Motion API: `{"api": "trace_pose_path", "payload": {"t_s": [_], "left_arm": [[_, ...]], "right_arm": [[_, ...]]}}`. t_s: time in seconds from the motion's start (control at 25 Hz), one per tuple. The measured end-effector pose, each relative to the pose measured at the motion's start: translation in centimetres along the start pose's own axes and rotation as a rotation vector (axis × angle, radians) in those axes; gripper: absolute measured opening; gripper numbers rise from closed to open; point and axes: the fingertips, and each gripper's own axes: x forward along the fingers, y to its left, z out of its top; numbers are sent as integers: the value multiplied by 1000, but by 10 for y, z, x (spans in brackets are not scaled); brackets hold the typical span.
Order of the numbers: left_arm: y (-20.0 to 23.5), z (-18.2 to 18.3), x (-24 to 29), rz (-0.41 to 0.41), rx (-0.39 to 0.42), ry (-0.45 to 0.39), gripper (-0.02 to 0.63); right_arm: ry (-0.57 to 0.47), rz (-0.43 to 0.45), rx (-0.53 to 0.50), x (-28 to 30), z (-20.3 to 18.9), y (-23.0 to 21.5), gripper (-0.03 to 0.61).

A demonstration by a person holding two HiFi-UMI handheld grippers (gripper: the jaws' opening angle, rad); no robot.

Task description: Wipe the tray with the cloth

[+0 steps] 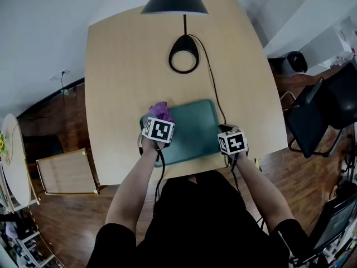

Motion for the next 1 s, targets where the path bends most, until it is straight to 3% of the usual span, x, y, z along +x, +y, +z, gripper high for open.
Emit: {"api": "trace_pose_path", "payload": {"t_s": [0.2,0.36,0.48,0.72,0.88,1.0], "left_arm": [[-89,64,20,-139,111,-22,155],[-159,100,27,-308,56,-25,155],[-181,105,34,-352,63,-23,155],[-133,60,18,-285,31,-13,156],[-56,4,-5,-158,-49,-10,156],[-14,-42,-18,-137,-166,6,156]], "right_arm": [[-7,3,-4,-2,0,3,28],[-6,20,-1,-3,1,2,28],[-7,26,-7,-3,0,2,28],[-2,26,1,-1,-4,-3,28],[8,22,7,1,-8,-7,28],[12,6,1,2,-7,-6,28]]}}
